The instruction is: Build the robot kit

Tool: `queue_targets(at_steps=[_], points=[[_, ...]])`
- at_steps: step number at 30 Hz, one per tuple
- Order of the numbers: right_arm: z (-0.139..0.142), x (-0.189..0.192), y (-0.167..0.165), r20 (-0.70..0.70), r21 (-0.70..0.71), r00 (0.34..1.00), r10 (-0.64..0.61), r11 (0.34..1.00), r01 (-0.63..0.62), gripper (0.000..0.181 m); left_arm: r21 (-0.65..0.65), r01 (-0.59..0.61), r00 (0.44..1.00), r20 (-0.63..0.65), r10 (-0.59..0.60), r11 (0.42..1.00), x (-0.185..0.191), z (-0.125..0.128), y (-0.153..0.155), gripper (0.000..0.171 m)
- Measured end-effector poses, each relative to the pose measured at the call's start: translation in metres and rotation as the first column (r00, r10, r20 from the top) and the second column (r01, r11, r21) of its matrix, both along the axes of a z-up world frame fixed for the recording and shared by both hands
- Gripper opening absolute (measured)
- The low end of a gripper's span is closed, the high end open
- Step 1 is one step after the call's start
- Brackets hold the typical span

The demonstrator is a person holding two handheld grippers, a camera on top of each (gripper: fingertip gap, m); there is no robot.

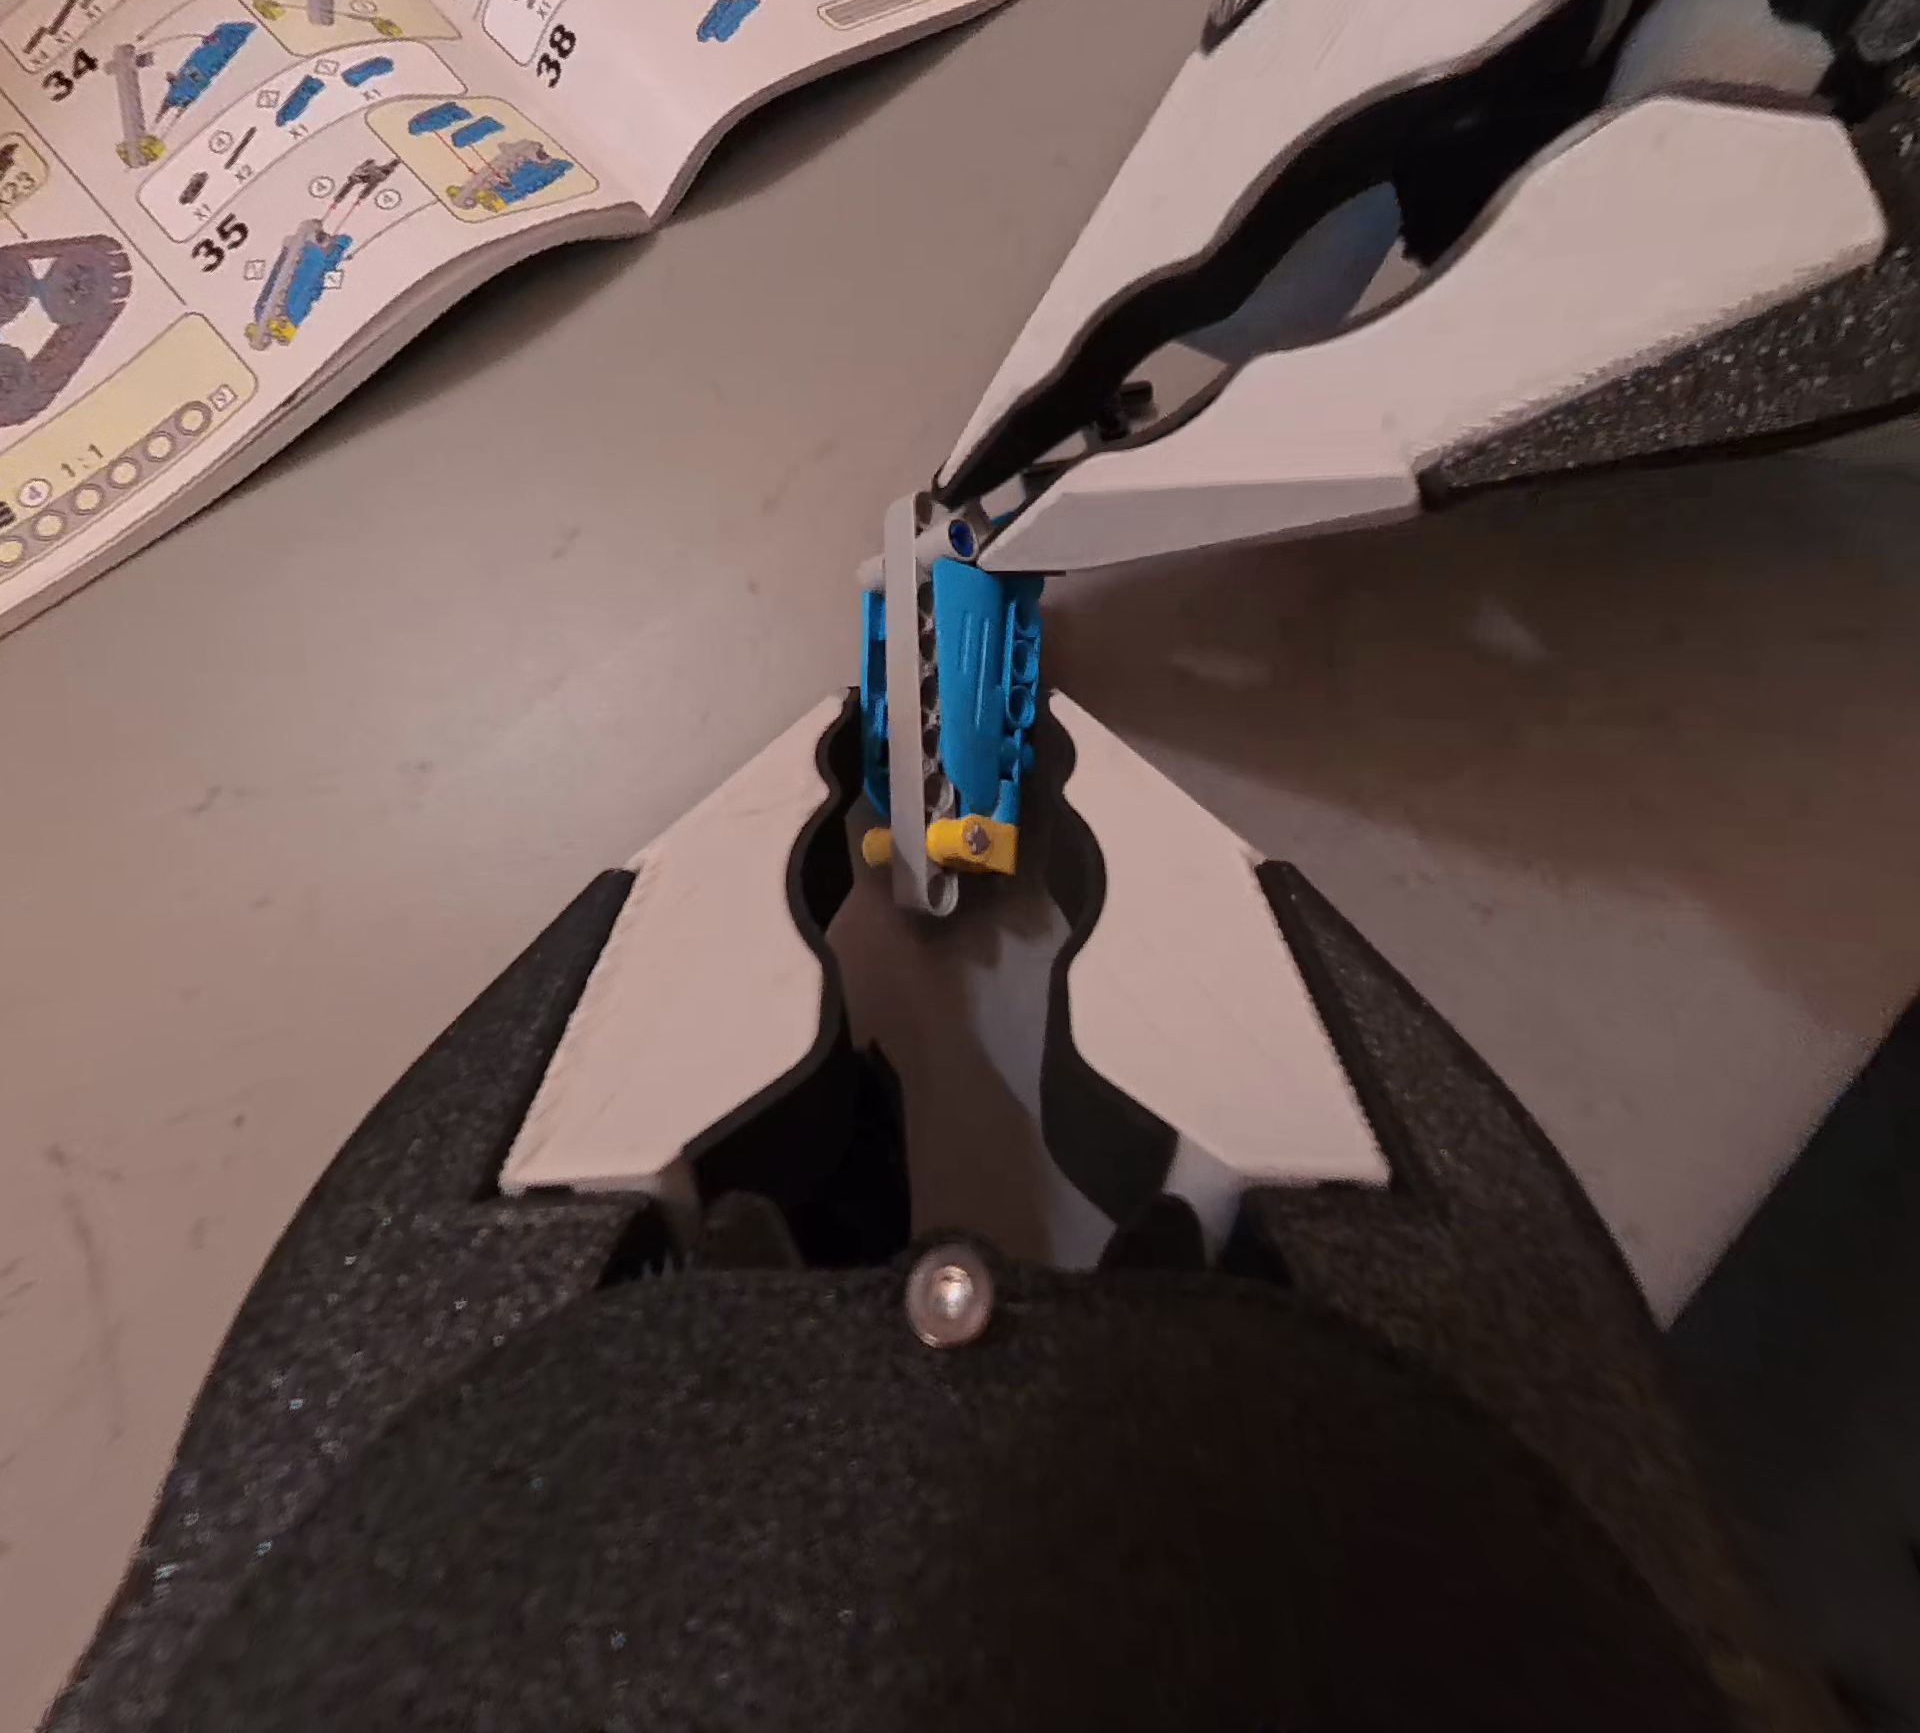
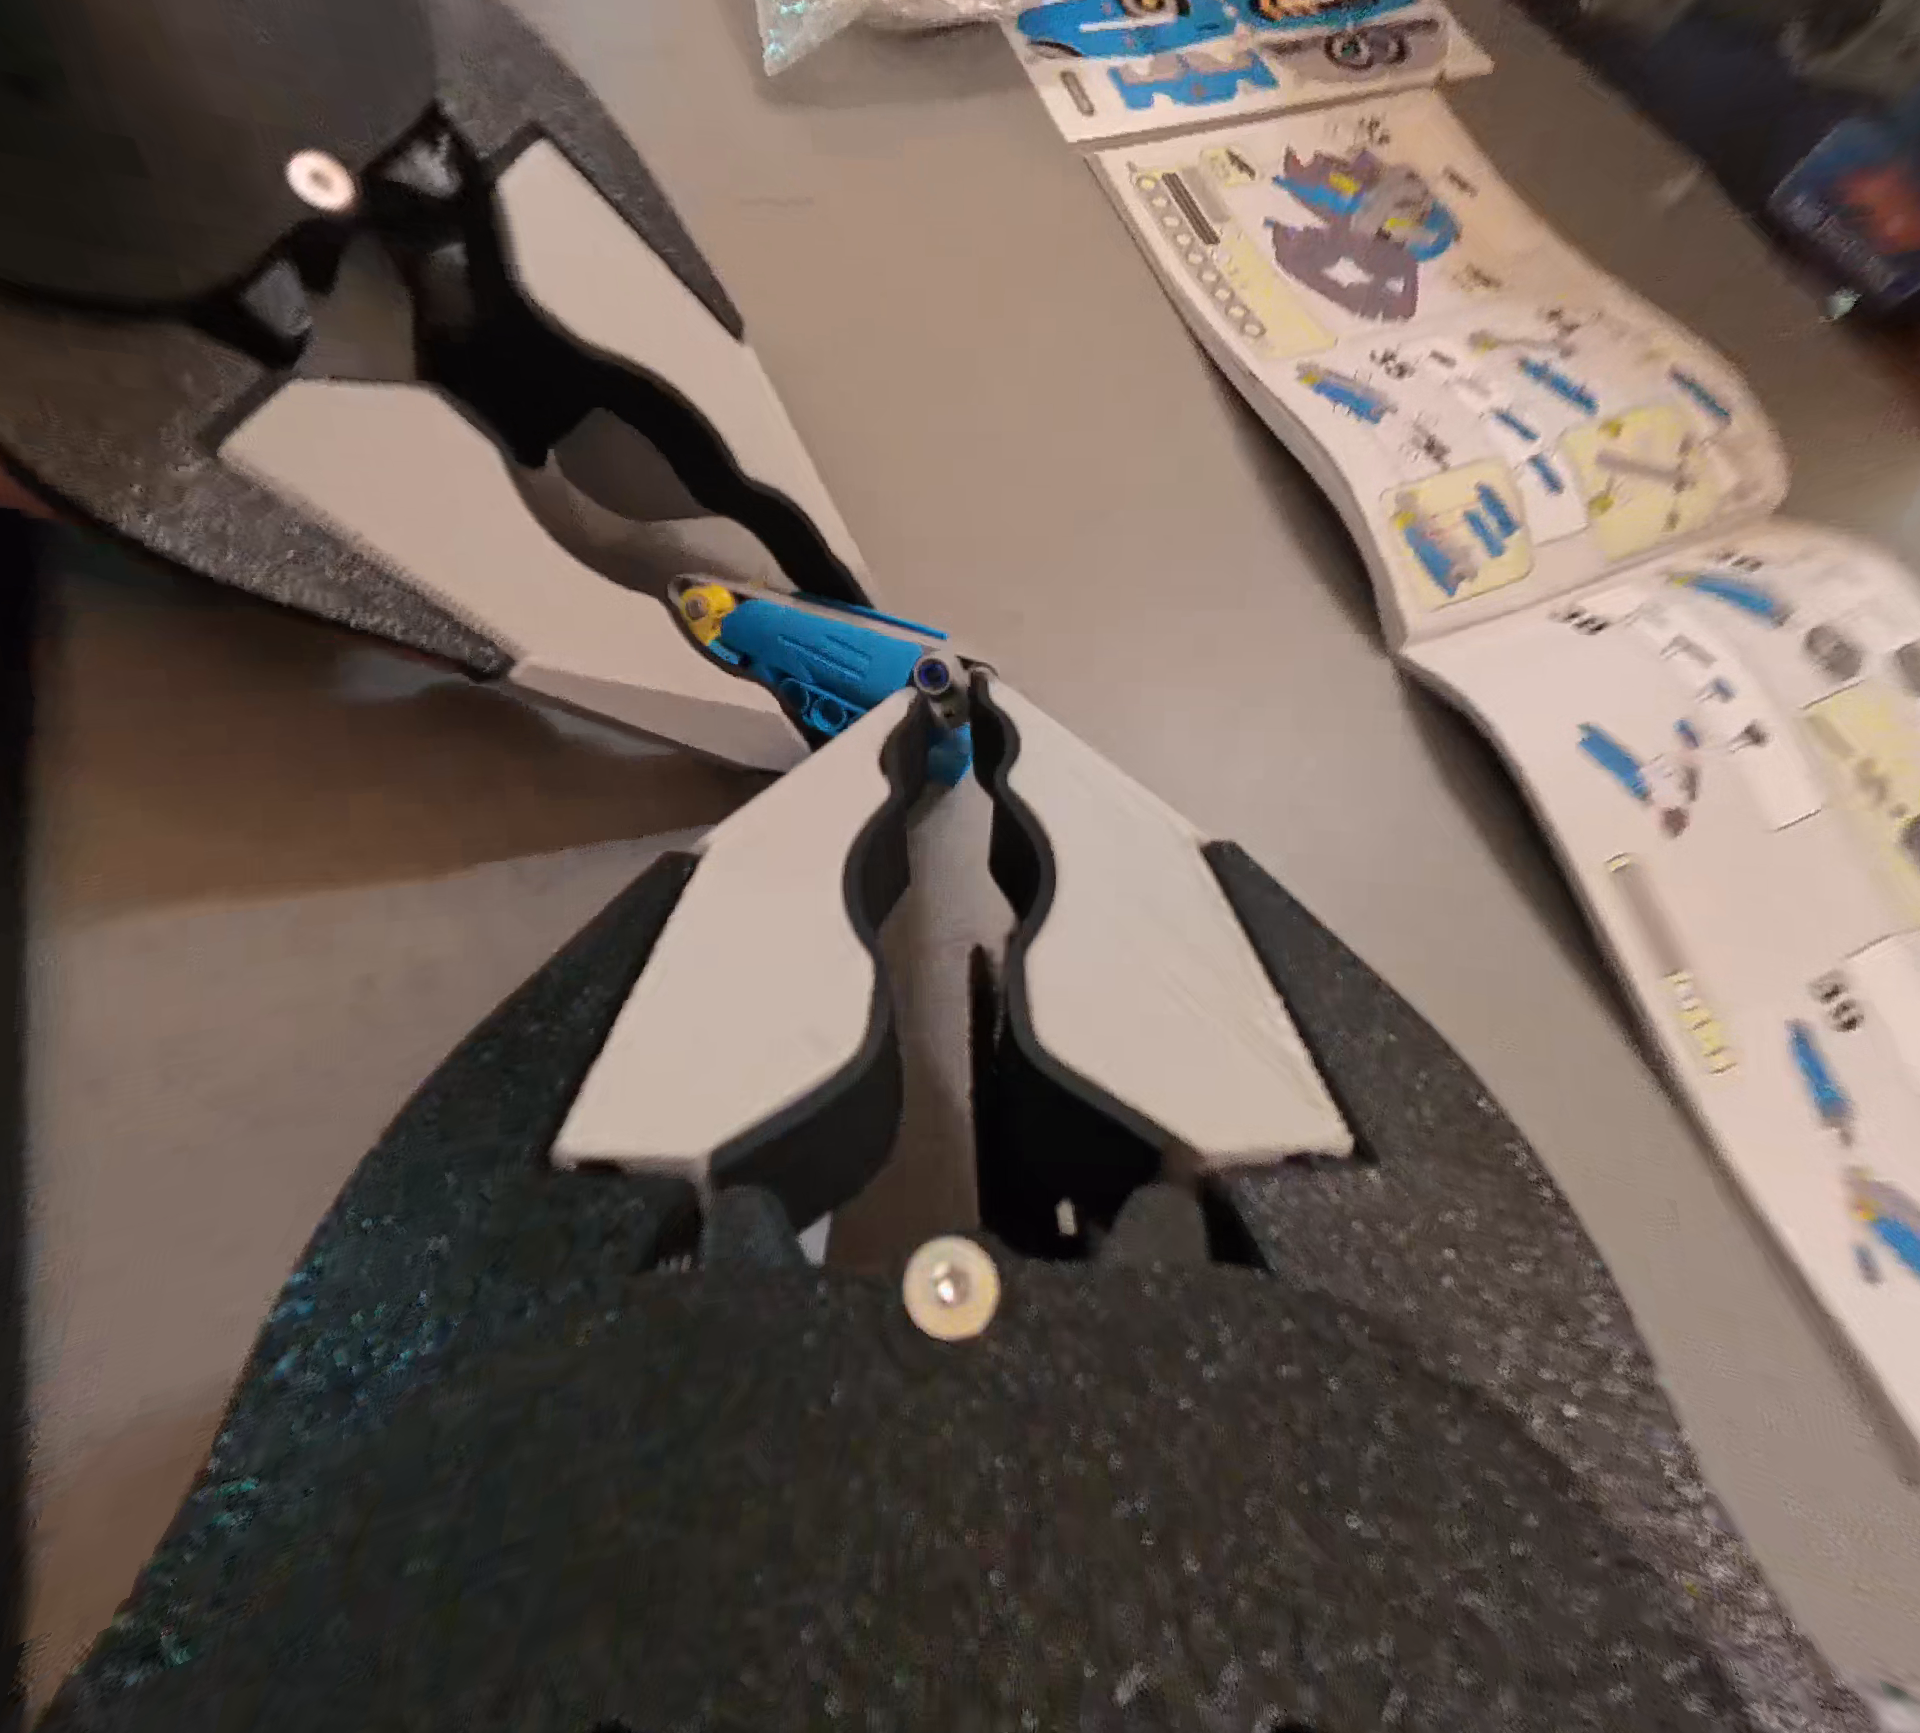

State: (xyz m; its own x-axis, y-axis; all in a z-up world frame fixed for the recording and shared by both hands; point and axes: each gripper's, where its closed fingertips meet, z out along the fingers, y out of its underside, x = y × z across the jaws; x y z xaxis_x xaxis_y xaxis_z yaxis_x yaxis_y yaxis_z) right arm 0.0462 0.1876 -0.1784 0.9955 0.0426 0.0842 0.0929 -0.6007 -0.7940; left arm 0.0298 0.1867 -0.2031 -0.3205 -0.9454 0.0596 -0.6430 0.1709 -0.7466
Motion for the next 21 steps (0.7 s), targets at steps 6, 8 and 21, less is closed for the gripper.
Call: queue_targets(at_steps=[6,8,21], points=[[-0.007,0.001,0.0,-0.063,-0.047,0.997,-0.039,0.998,0.036,0.007,-0.098,0.0,1.0,-0.007,-0.001,0.995,0.0,0.004,-0.001,0.032],[-0.005,0.002,-0.001,0.039,-0.046,0.999,-0.011,0.999,0.013,0.007,-0.199,-0.01,1.0,-0.013,0.007,0.98,0.0,0.009,-0.001,0.035],[-0.007,-0.004,0.005,0.099,-0.023,0.995,0.026,0.999,-0.024,0.006,-0.159,-0.061,0.997,-0.051,0.053,0.985,0.001,0.001,0.004,0.027]])
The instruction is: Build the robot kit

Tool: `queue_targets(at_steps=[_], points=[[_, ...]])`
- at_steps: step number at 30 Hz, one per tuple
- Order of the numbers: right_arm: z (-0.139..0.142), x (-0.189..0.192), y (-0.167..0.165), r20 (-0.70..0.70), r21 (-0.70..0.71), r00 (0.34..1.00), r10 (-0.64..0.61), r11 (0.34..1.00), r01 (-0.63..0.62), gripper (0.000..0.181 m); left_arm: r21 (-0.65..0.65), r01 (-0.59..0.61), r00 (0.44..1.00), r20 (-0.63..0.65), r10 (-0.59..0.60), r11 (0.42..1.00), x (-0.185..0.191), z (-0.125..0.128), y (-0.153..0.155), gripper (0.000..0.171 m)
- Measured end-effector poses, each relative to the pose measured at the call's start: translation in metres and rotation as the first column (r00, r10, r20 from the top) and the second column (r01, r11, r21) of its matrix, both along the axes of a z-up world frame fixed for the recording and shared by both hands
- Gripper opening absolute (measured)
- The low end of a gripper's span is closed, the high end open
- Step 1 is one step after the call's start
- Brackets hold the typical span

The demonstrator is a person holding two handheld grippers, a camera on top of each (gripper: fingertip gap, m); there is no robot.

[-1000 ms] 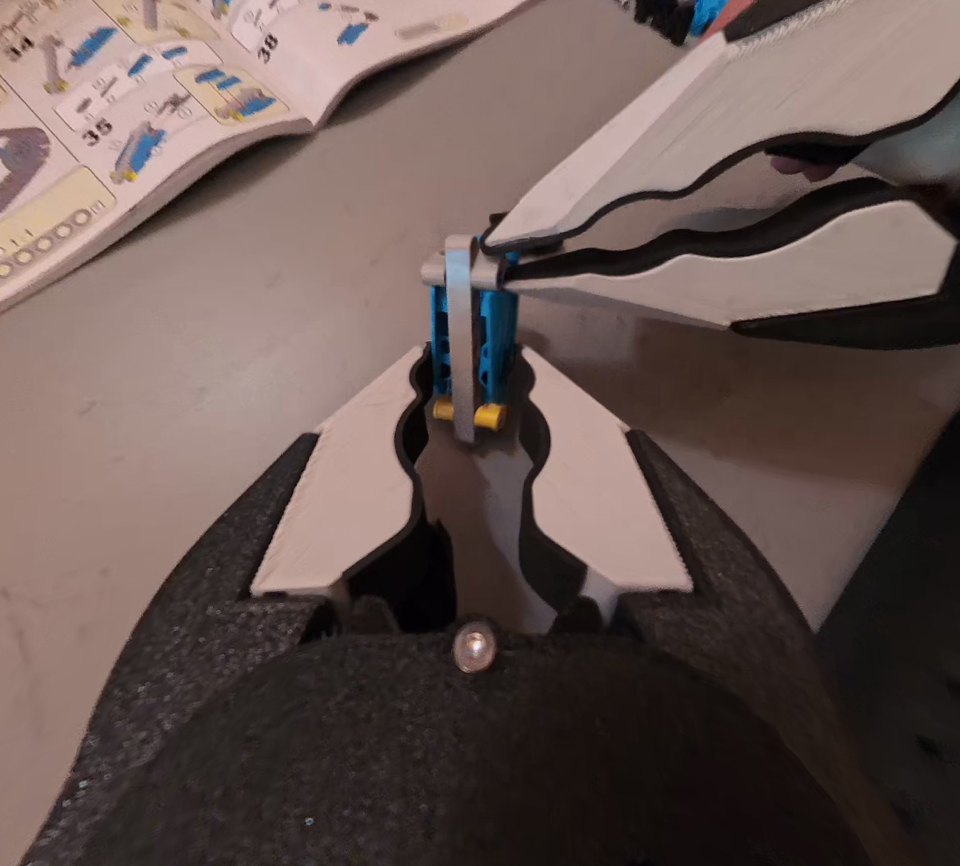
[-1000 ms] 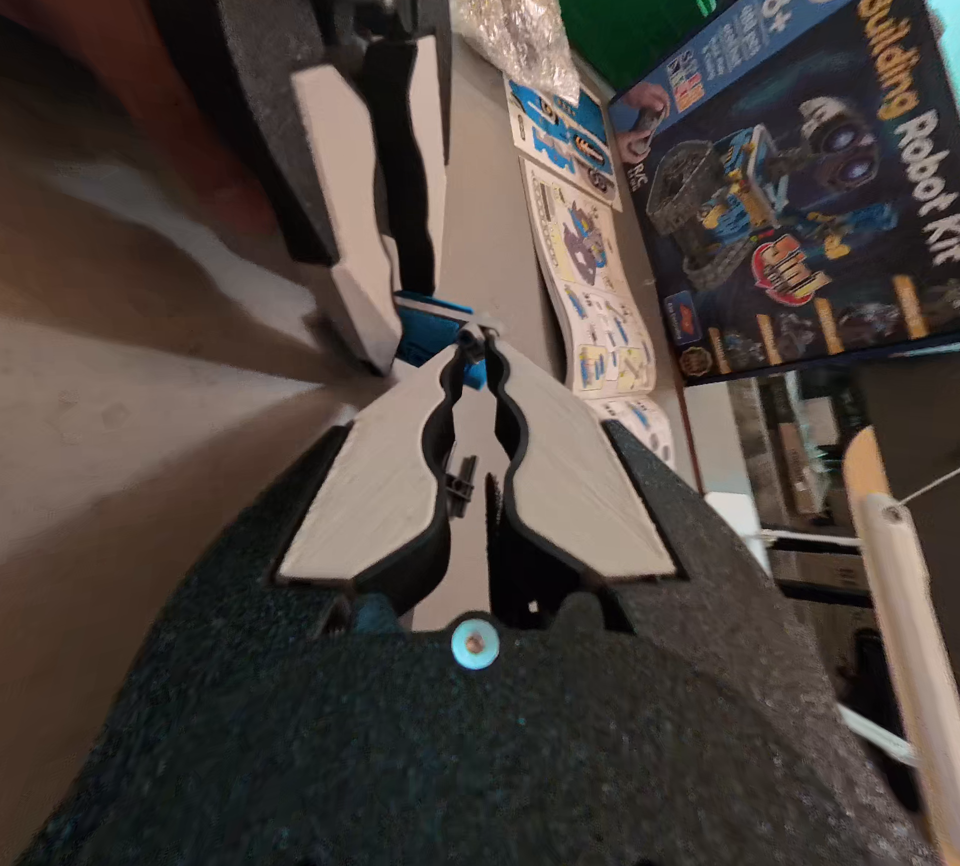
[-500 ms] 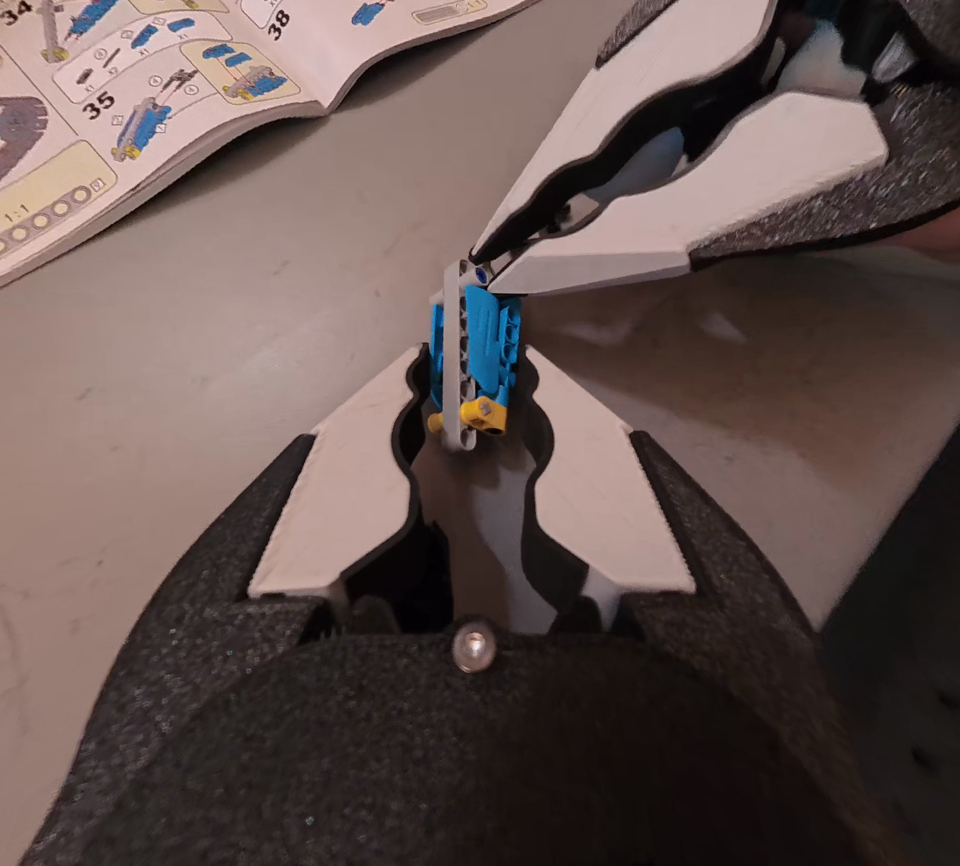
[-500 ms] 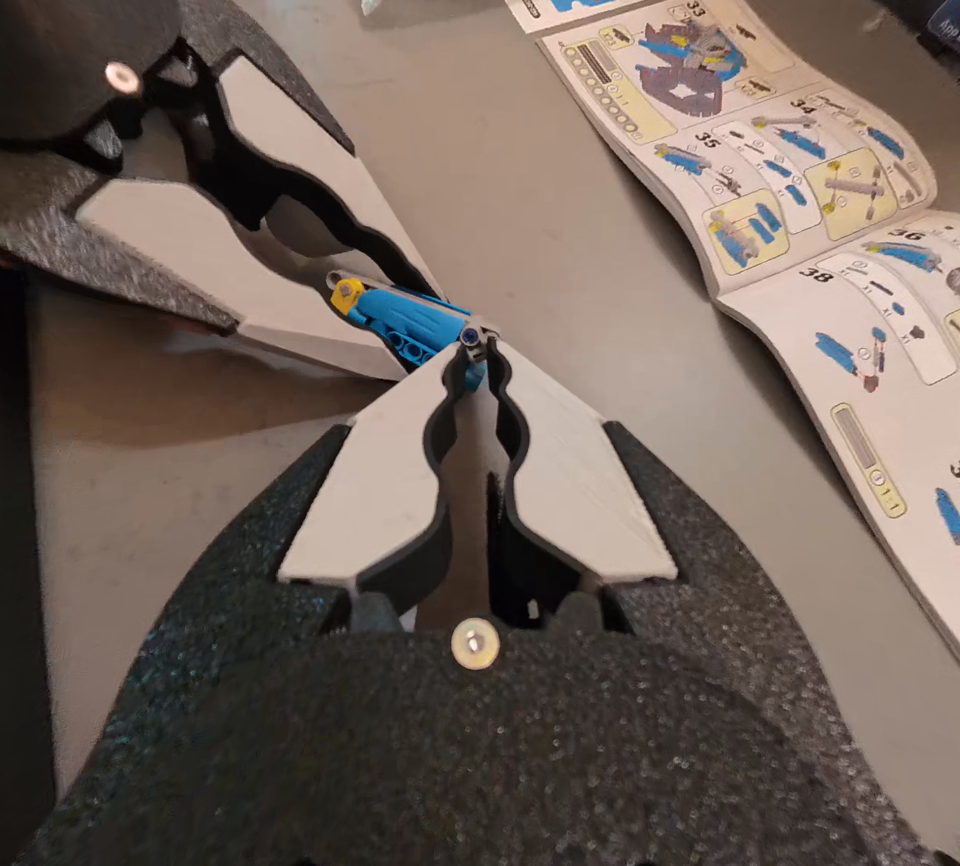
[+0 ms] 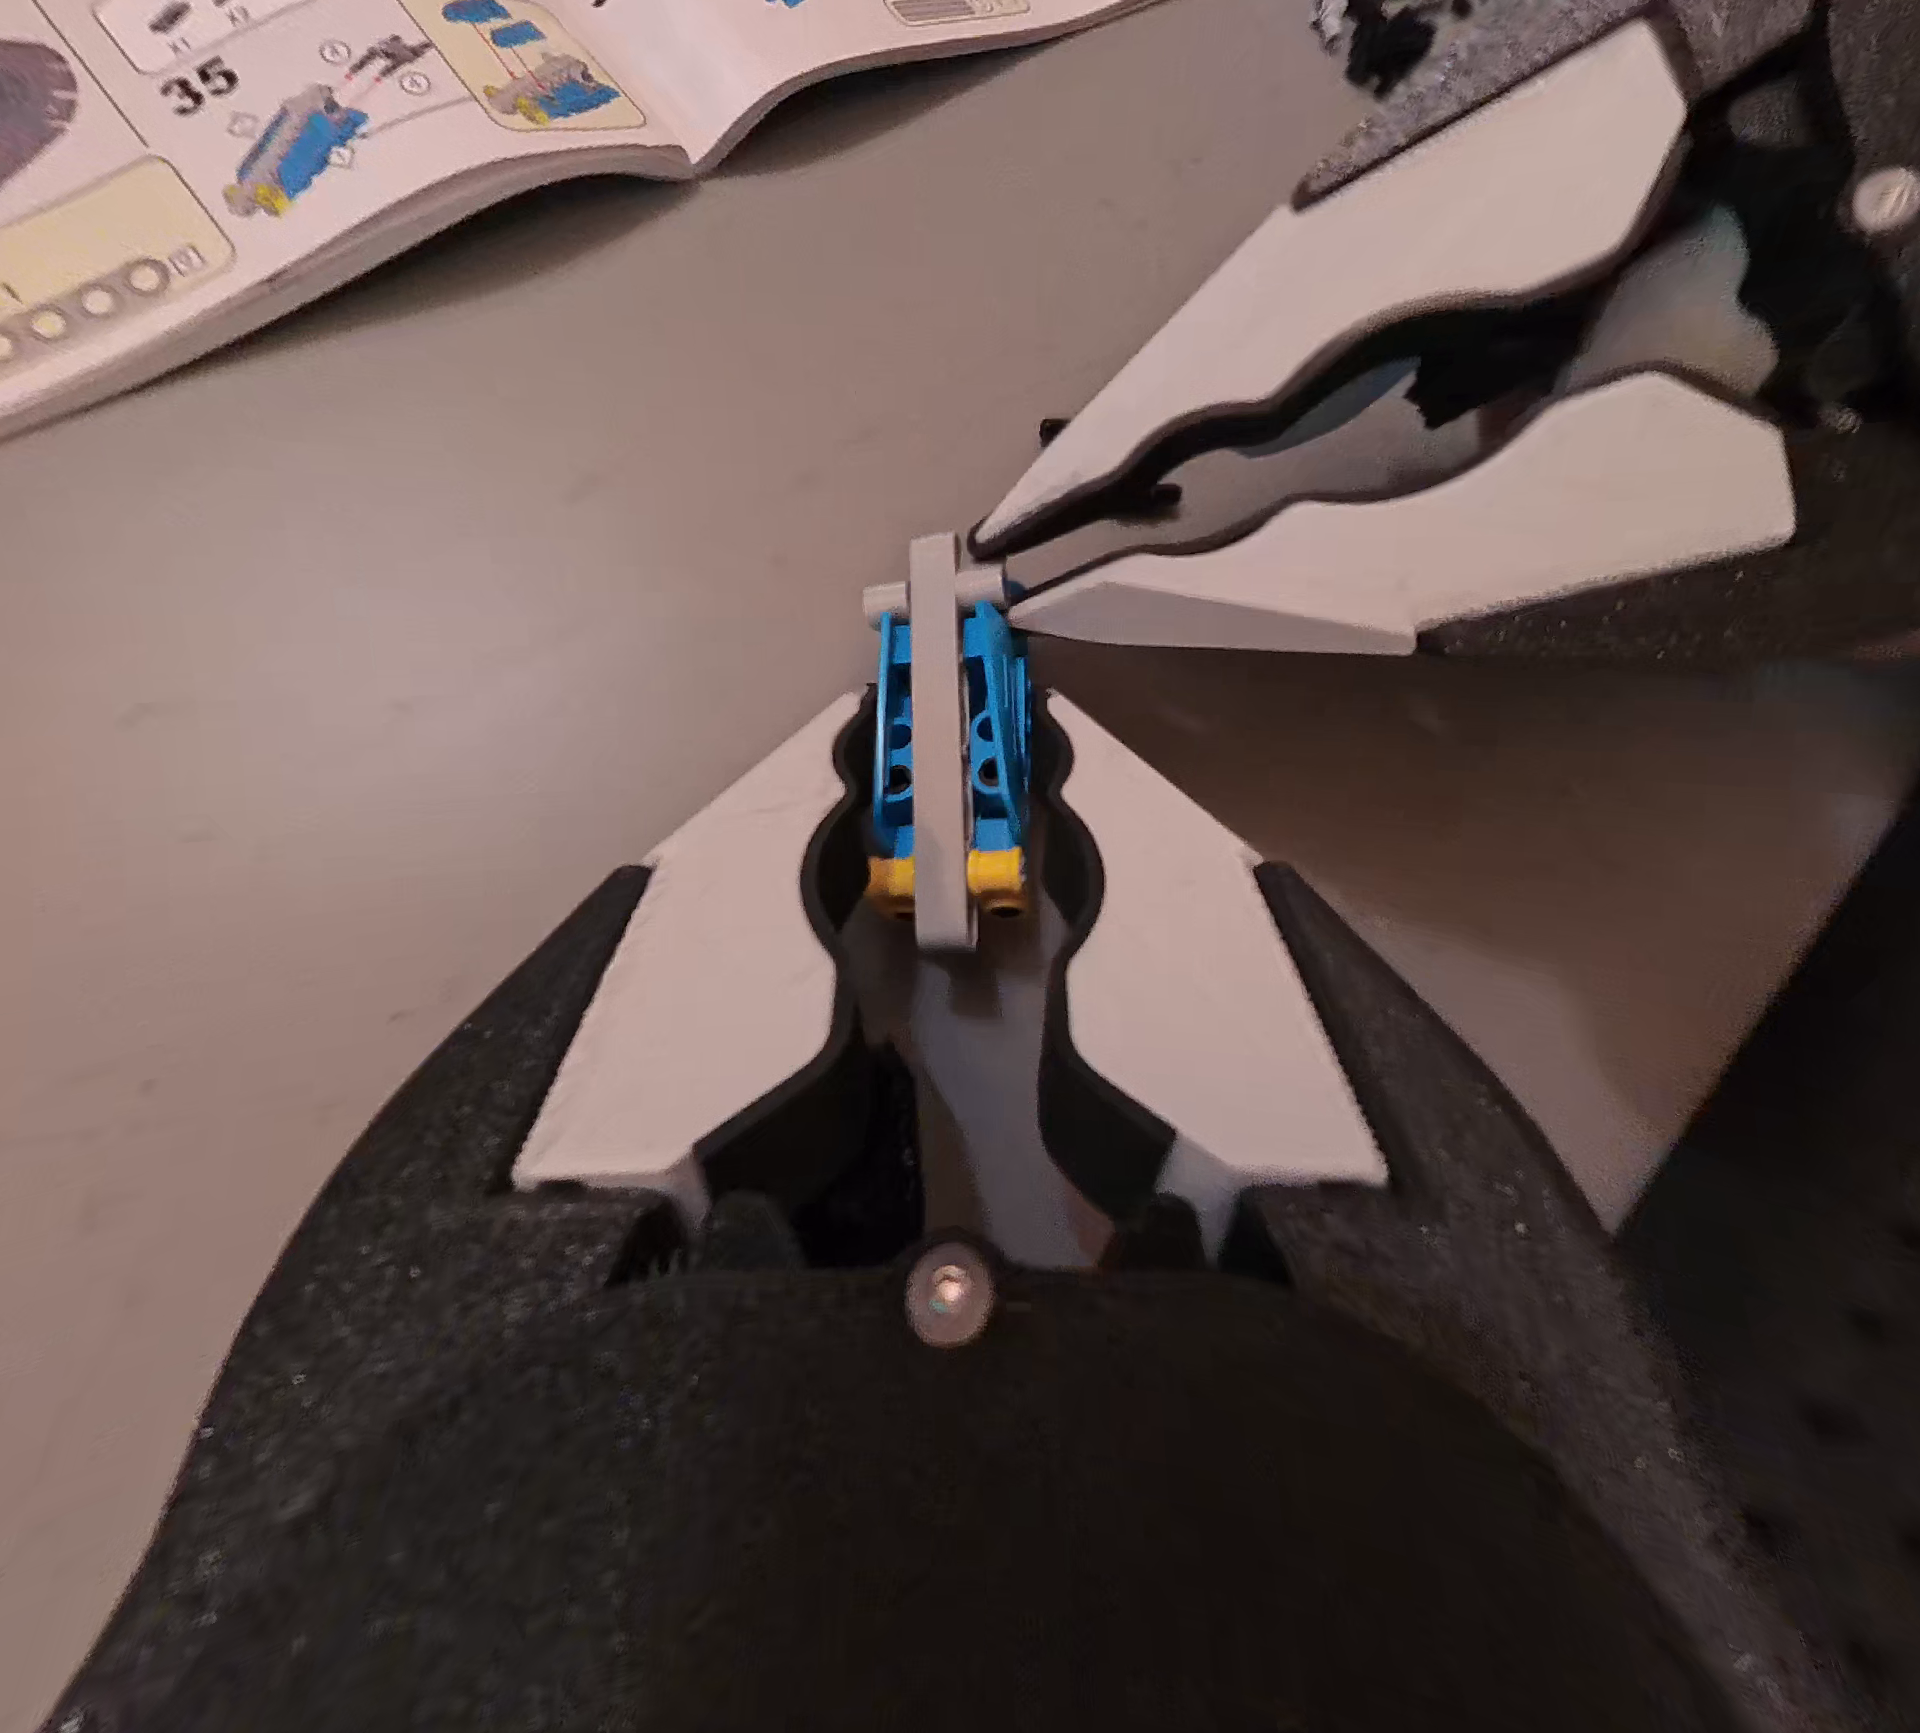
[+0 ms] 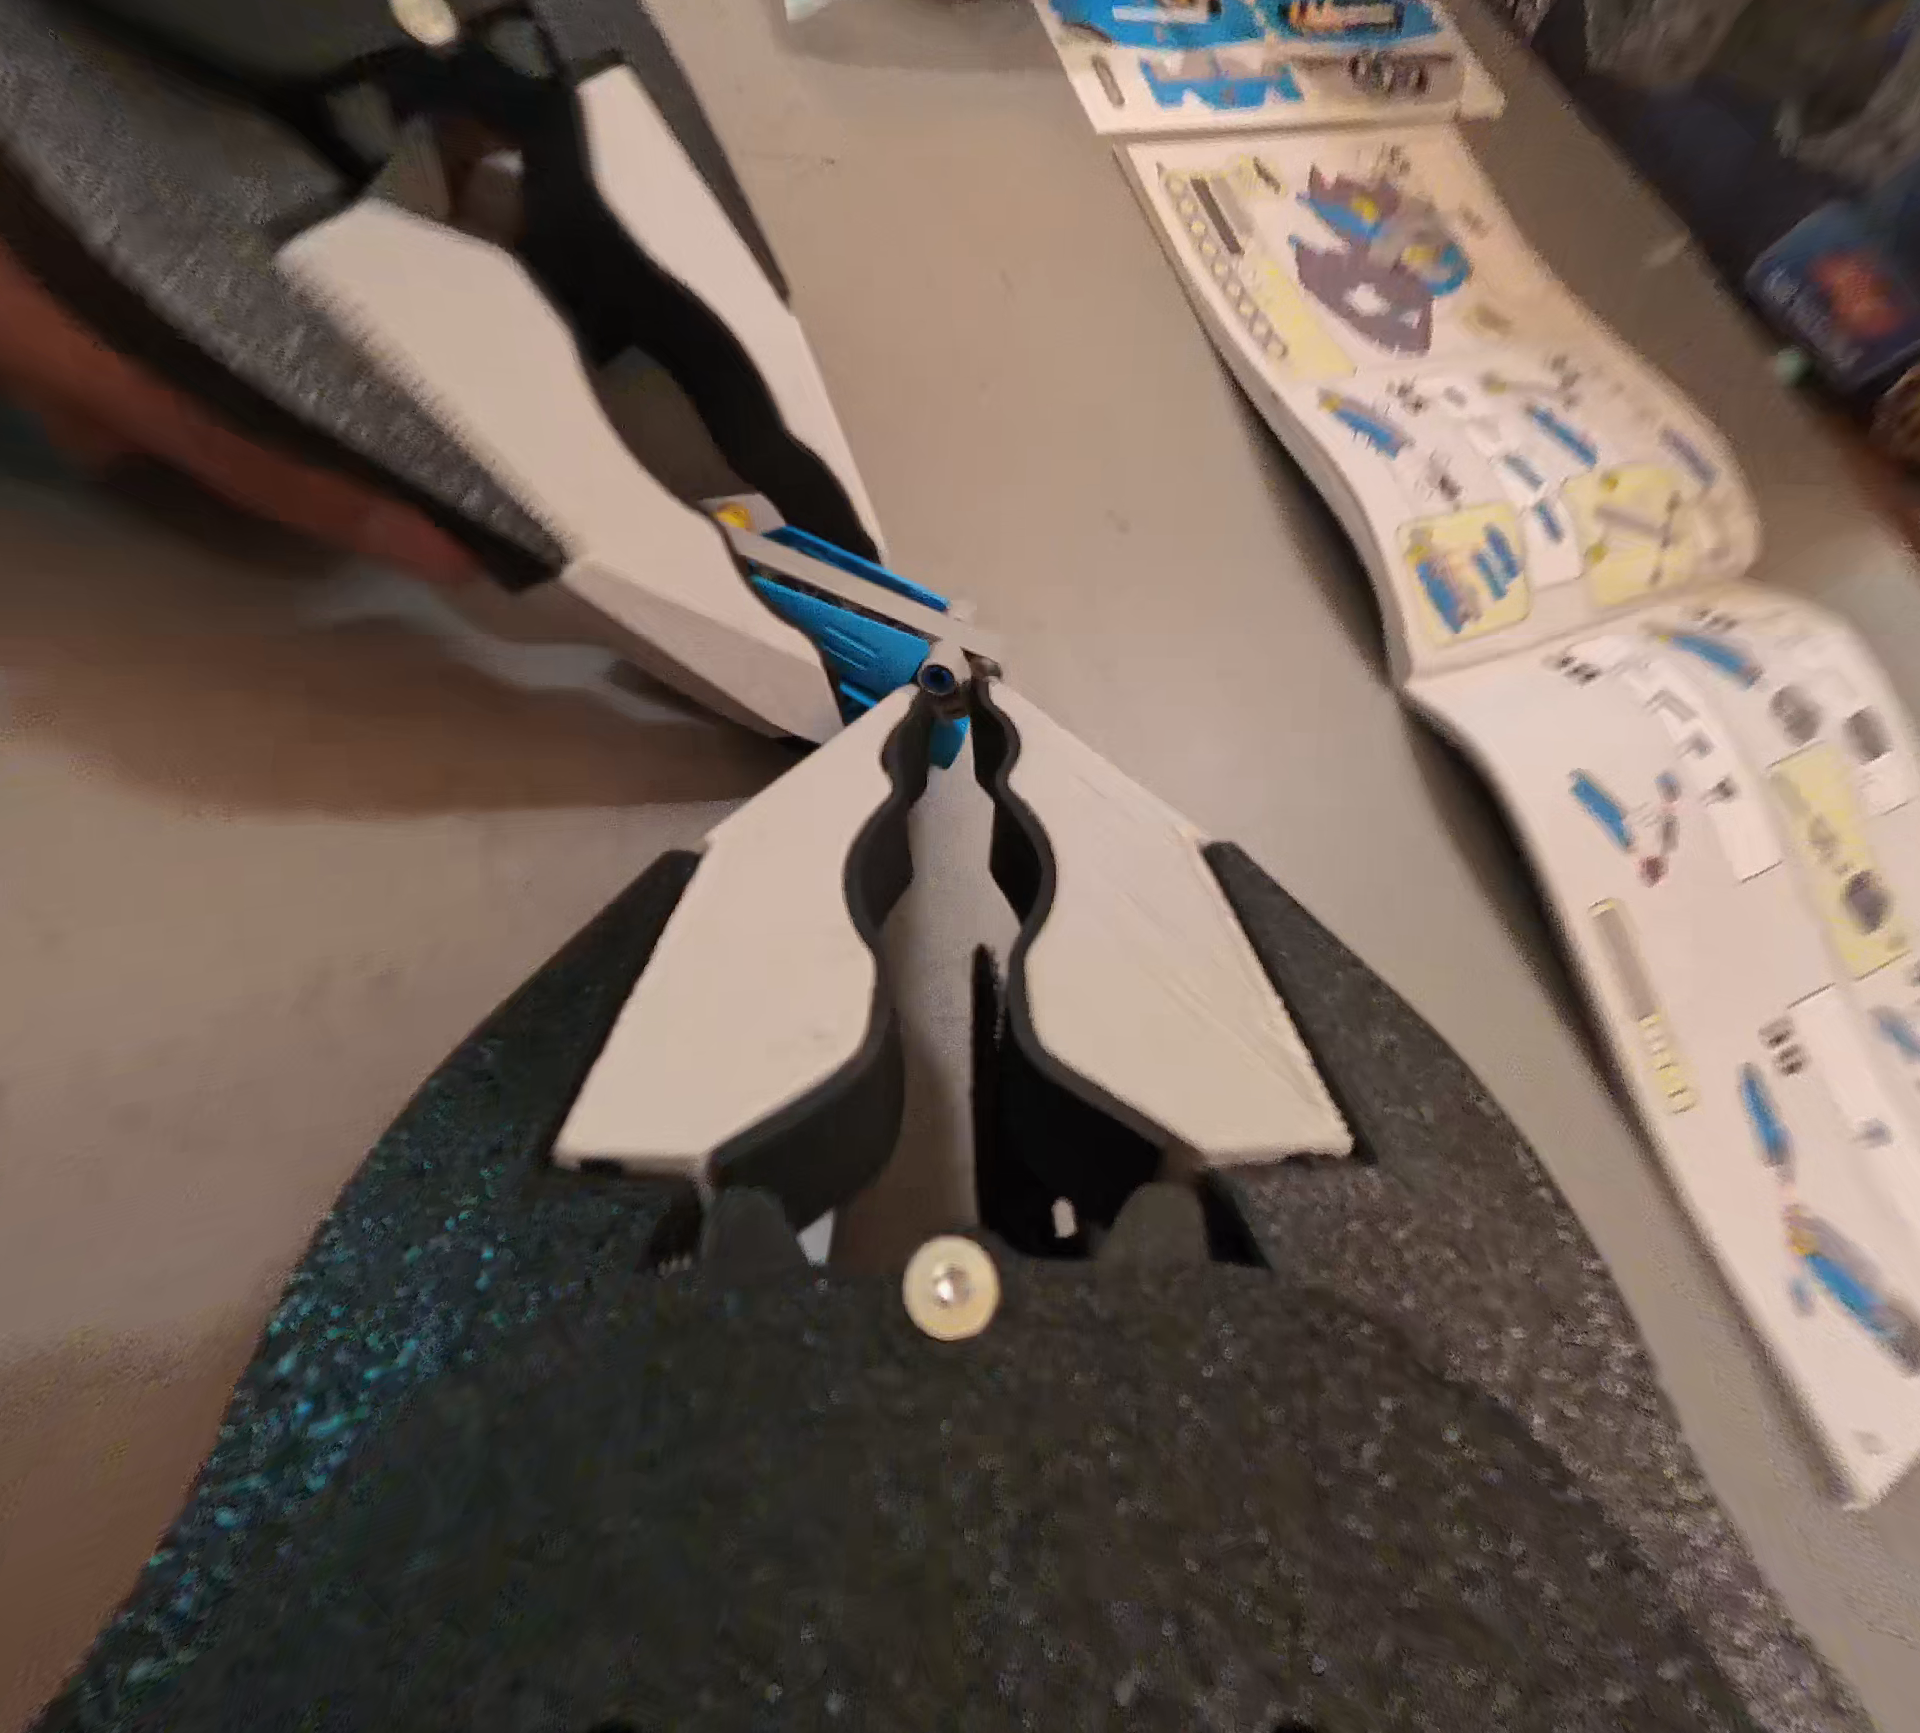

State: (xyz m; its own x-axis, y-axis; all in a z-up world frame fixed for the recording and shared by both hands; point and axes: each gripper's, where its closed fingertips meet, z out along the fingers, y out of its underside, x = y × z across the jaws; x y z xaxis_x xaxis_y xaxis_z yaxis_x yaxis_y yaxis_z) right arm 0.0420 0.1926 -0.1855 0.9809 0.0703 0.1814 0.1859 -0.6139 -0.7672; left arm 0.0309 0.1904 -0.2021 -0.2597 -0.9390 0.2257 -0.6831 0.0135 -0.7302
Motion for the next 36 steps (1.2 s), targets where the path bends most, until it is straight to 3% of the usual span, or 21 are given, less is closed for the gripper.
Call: queue_targets(at_steps=[5,9,17,21,26,31,34,36], points=[[-0.003,0.0,0.0,-0.222,-0.019,0.97,-0.101,0.995,0.099,0.006,0.07,-0.01,1.0,0.012,0.01,0.998,0.001,-0.001,0.002,0.026],[-0.005,-0.002,0.0,-0.414,-0.033,0.897,-0.153,0.988,0.153,0.006,0.096,-0.009,1.0,0.016,0.008,0.995,0.001,-0.002,0.002,0.026],[-0.006,-0.004,-0.002,-0.59,-0.072,0.782,-0.199,0.978,0.195,0.006,0.153,-0.002,1.0,0.027,-0.002,0.988,0.001,-0.003,0.002,0.026],[0.0,-0.003,-0.003,-0.459,-0.01,0.885,-0.083,0.996,0.088,0.007,0.091,0.002,0.999,0.052,-0.007,0.996,0.002,0.004,0.001,0.026],[0.019,-0.008,-0.009,-0.308,0.097,0.946,0.098,0.993,-0.071,0.019,0.063,-0.018,0.998,0.054,0.015,0.998,0.002,0.006,0.006,0.026],[0.009,-0.01,-0.005,-0.153,0.071,0.983,0.103,0.993,-0.093,0.033,-0.157,-0.002,1.0,0.028,0.007,0.988,0.001,0.012,0.003,0.026],[0.02,-0.016,-0.001,-0.132,0.13,0.982,0.133,0.985,-0.116,0.024,-0.31,0.006,0.999,0.04,0.006,0.951,0.0,0.022,0.003,0.026],[0.024,-0.017,0.0,-0.127,0.15,0.983,0.135,0.982,-0.116,0.024,-0.336,0.018,0.999,0.052,-0.001,0.942,0.0,0.026,0.003,0.026]])
